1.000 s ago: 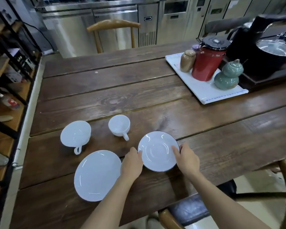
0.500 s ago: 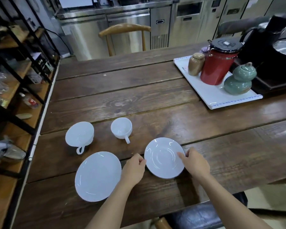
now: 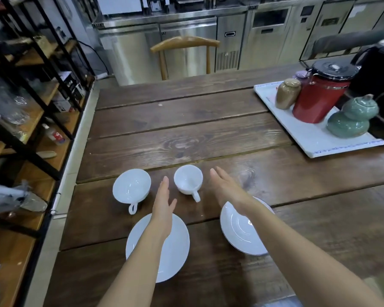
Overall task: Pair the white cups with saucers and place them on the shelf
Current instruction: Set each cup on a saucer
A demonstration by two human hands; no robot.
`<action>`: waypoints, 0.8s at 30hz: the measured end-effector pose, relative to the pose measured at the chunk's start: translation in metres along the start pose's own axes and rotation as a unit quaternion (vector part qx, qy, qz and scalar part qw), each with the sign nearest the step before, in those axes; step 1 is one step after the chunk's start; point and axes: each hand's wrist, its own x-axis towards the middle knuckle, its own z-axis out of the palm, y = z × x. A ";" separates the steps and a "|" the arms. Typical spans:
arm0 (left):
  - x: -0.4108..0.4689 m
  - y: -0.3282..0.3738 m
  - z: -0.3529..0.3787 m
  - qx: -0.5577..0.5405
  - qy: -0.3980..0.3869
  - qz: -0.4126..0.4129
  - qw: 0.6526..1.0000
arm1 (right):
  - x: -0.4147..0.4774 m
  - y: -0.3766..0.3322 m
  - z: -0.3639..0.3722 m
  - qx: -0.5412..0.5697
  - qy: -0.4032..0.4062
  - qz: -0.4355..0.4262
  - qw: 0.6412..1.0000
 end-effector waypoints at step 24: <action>0.018 0.020 0.034 0.044 -0.078 -0.001 0.996 | -0.002 -0.014 0.012 0.062 0.118 -0.058 0.989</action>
